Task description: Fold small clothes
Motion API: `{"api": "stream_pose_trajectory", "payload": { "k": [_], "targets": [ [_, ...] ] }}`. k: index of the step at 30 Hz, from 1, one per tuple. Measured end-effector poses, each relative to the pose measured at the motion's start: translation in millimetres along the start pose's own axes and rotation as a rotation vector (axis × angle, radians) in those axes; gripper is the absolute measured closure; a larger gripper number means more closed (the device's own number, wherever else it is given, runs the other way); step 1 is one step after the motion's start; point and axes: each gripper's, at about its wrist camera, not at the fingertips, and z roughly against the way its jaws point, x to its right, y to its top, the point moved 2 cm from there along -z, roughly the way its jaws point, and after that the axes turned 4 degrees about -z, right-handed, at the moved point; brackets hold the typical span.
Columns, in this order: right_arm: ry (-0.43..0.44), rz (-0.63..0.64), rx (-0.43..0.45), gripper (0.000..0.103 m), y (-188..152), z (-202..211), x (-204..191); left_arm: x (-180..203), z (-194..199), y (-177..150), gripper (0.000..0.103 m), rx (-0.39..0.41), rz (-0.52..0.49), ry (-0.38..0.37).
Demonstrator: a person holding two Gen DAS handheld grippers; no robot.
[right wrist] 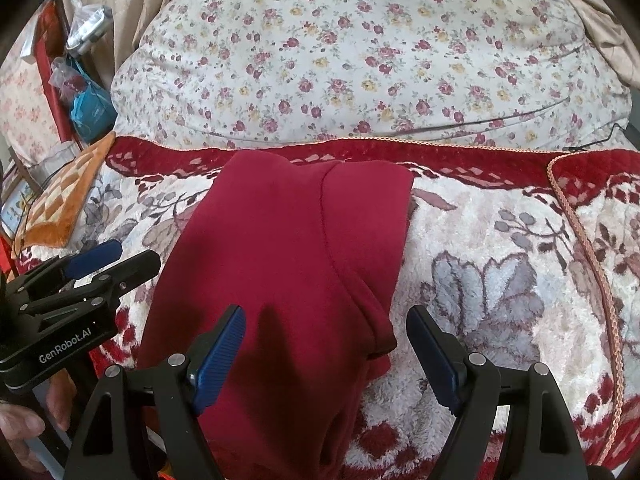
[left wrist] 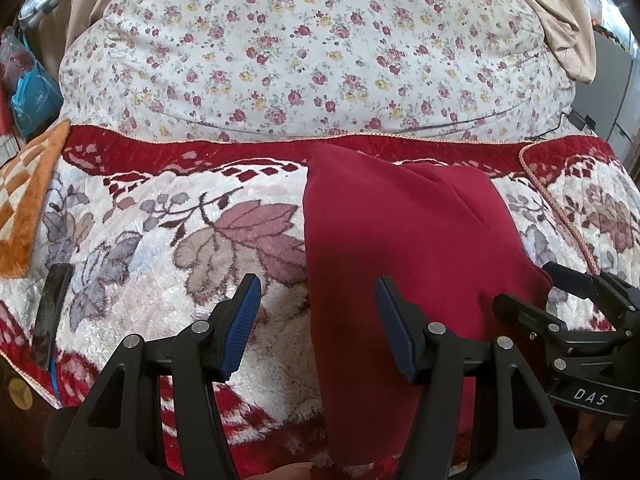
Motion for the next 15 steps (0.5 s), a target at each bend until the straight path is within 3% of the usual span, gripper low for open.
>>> {"api": "stream_pose_trajectory", "payload": {
  "k": [15],
  "targets": [
    [0.003, -0.001, -0.006, 0.022, 0.0, -2.3, -1.4, -1.3, -2.8, -1.0, 0.043, -0.013, 0.000, -0.002]
  ]
}}
